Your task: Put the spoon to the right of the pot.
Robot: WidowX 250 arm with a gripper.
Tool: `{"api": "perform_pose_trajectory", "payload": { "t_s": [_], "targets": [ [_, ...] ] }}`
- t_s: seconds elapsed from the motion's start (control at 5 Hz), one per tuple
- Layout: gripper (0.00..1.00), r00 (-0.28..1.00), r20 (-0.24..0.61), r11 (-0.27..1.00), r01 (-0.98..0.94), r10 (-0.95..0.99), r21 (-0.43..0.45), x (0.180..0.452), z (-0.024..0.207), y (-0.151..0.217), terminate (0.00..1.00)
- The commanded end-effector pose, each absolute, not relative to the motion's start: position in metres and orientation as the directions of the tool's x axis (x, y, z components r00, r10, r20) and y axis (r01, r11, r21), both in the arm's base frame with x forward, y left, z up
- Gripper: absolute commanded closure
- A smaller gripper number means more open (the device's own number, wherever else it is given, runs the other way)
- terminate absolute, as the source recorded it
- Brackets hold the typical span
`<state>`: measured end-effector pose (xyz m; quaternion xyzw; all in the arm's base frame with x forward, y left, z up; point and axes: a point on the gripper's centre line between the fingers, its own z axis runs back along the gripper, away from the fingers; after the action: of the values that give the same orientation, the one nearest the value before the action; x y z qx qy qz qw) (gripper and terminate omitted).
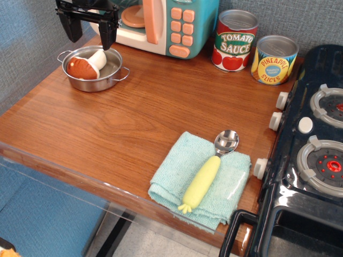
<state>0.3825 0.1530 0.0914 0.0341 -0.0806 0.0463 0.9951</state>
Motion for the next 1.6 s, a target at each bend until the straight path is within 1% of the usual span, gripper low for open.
{"api": "perform_pose_trajectory", "payload": {
  "t_s": [0.0,0.2,0.4,0.6,0.8,1.0,1.2,1.4],
  "targets": [
    [0.00,0.983,0.164,0.993,-0.098,0.087,0.060,0.383,0.091,0.153,0.00],
    [0.00,0.979,0.204,0.998,-0.032,0.021,0.052,0.376,0.103,0.115,0.00],
    [0.00,0.967,0.247,0.997,0.050,-0.061,0.051,0.362,0.115,0.066,0.00],
    [0.00,0.957,0.260,0.991,0.128,-0.130,0.023,0.334,0.121,0.018,0.00],
    [0.00,0.945,0.240,0.975,0.223,-0.221,0.021,0.297,0.103,-0.030,0.00],
    [0.00,0.937,0.226,0.963,0.268,-0.268,0.029,0.266,0.077,-0.078,0.00],
    [0.00,0.927,0.219,0.952,0.303,-0.306,0.044,0.249,0.065,-0.098,0.00],
    [0.00,0.919,0.215,0.944,0.323,-0.331,0.072,0.241,0.056,-0.109,0.00]
  ]
}}
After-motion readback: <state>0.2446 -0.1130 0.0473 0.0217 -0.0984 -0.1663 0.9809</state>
